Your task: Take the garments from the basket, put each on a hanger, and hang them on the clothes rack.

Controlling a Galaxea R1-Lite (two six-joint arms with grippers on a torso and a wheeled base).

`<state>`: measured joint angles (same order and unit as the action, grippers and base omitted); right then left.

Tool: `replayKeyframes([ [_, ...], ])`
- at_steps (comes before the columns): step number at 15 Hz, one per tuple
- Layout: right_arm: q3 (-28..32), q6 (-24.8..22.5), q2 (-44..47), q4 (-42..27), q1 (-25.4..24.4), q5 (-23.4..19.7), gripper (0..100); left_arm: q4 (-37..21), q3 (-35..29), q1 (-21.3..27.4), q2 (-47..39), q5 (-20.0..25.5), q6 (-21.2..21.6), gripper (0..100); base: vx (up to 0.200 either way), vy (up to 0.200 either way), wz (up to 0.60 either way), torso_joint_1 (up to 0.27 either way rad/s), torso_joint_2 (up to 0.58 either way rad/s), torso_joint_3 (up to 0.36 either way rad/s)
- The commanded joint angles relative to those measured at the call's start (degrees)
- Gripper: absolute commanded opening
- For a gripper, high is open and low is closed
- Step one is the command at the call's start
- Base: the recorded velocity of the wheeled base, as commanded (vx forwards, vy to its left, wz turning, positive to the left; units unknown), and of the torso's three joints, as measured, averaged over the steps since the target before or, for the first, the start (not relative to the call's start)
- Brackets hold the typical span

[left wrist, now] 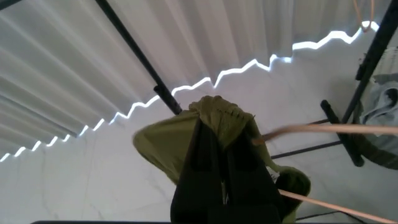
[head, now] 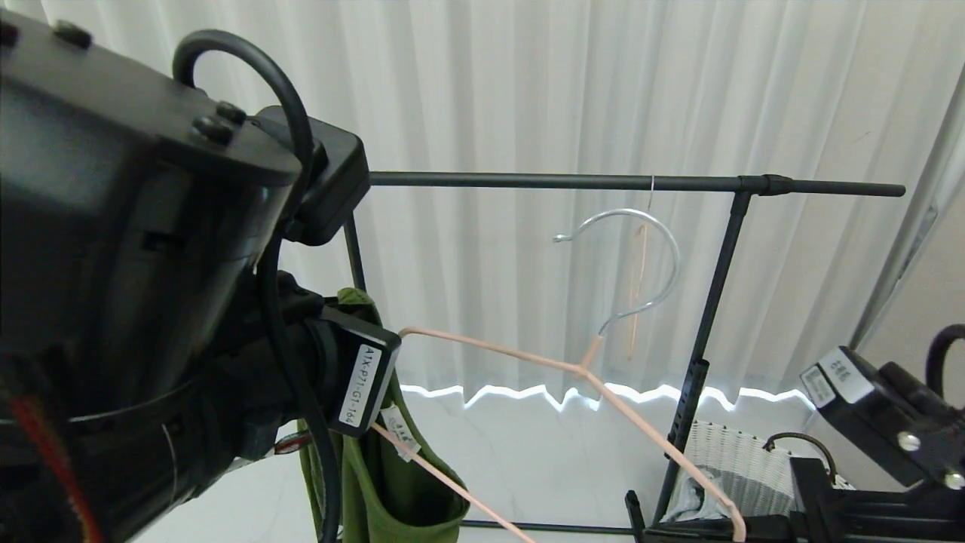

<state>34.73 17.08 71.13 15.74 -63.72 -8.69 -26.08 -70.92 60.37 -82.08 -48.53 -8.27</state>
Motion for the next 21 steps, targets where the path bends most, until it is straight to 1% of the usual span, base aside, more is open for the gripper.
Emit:
replayKeyframes([
  [1,0.5,0.1,5.5,1.8,0.2,0.0,0,0.0,-0.2,1.2,0.1,0.0,-0.2,0,0.000,0.000,0.00,0.000,0.00,0.000],
  [3,1.6,0.1,7.1,1.8,0.3,0.0,0,0.0,-0.9,2.5,-0.1,0.0,-0.7,0,0.000,0.000,0.00,0.000,0.00,0.000],
  [7,4.0,0.6,10.6,1.8,0.0,0.0,0,0.0,-3.9,7.1,-2.5,0.0,-6.8,0,0.000,0.000,0.00,0.000,0.00,0.000],
  [9,5.1,0.6,12.2,1.8,-0.2,-0.1,0,0.0,-5.6,8.8,-4.0,0.0,-8.3,0,0.000,0.000,0.00,0.000,0.00,0.000],
  [12,6.5,0.6,13.3,1.8,-0.3,0.2,0,0.0,-7.1,9.9,-5.2,0.0,-9.9,0,0.000,0.000,0.00,0.000,0.00,0.000],
  [14,6.3,0.9,12.8,1.8,-0.1,0.5,0,-0.1,-6.1,10.1,-4.6,-0.1,-10.1,0,0.000,0.000,0.00,0.000,0.00,0.000],
  [16,6.5,1.5,12.2,1.9,-0.1,4.5,0,-0.1,-4.2,10.1,-2.3,-0.3,-10.0,0,0.000,0.000,0.00,0.000,0.00,0.000],
  [18,6.5,1.6,11.5,2.0,0.0,6.5,0,-0.1,-2.9,9.9,-1.2,-0.5,-10.0,0,0.000,0.000,0.00,0.000,0.00,0.000],
  [19,6.5,1.6,11.3,2.1,0.0,6.8,0,-0.1,-2.6,9.9,-1.1,-0.5,-10.0,0,0.000,0.000,0.00,0.000,0.00,0.000],
  [21,6.4,1.5,10.3,5.3,0.0,7.3,0,0.0,-0.7,9.9,-1.3,-1.4,-10.3,0,0.000,0.000,0.00,0.000,0.00,0.000],
])
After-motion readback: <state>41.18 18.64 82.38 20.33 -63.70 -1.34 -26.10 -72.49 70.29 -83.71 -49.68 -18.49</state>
